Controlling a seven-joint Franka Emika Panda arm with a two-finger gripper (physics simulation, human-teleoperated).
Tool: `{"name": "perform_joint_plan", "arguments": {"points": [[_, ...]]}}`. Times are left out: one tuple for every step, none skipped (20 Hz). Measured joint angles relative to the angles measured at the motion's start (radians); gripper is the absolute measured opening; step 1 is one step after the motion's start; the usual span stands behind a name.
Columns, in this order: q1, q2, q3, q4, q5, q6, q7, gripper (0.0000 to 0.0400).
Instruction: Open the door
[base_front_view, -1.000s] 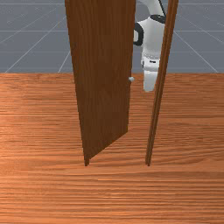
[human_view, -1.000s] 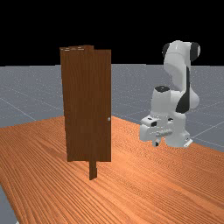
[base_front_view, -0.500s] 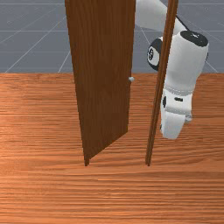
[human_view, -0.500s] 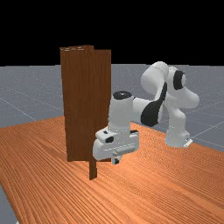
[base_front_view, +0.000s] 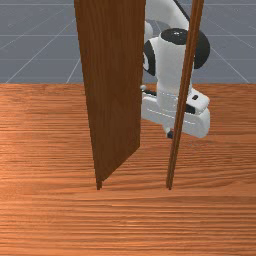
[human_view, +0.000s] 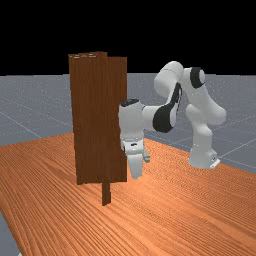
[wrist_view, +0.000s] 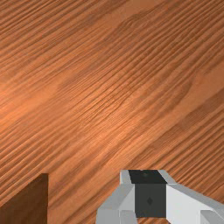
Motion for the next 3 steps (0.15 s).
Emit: {"name": "perform_joint_plan", "arguments": {"points": [[-0.043,0.001,-0.012,0.004,-0.028,0.0,-0.125,0.0],[-0.11,0.0,-0.018,0.011,-0.027,-0.012,-0.252,0.0],[-0.172,0.011,-0.028,0.035,-0.022,-0.028,-0.356,0.0]]}}
